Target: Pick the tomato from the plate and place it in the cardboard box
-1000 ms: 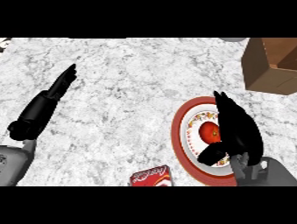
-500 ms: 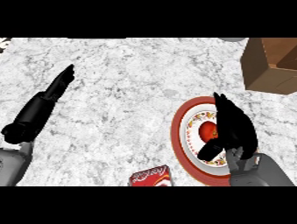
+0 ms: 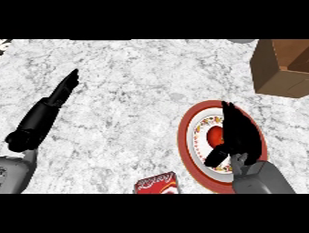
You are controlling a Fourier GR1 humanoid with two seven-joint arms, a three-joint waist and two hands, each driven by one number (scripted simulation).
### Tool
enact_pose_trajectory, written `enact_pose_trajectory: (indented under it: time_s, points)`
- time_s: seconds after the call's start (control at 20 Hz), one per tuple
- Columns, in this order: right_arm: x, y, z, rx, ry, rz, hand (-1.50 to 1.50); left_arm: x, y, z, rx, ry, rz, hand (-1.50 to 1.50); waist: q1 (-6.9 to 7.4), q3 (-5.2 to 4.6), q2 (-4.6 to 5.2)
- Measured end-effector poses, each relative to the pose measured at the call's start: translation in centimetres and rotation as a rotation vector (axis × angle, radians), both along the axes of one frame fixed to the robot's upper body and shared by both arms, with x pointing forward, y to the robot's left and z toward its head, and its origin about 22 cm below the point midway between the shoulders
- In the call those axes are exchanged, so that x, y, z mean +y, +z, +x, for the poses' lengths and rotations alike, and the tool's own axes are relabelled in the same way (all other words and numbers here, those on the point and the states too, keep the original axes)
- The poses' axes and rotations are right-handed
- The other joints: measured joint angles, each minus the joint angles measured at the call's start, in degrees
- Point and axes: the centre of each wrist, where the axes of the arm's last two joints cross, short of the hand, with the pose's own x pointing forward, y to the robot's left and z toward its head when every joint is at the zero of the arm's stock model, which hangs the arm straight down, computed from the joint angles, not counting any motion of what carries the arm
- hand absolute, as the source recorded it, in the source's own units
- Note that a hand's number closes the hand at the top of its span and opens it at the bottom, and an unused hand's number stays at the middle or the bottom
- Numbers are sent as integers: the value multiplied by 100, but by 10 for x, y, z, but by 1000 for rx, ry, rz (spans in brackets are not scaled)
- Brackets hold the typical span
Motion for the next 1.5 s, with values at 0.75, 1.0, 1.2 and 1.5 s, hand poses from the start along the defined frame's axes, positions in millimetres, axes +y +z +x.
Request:
enact_pose_trajectory:
  time_s: [0.75, 1.0, 1.2, 1.5]
  points:
    - [-7, -34, 6, 9, 24, -37, 150, 4, 3, 5, -7, -1, 4, 0, 0, -3, -1]
    - [1, -44, 11, -66, 58, -109, 150, 0, 1, 3, -5, 2, 2, 0, 1, -16, -14]
    - [4, -39, 14, -132, 87, -154, 150, 2, 6, 3, 2, 3, 4, 0, -1, -9, -9]
    - [26, -29, -4, -246, 570, -115, 150, -6, 9, 5, 2, -22, -1, 0, 152, 8, 6]
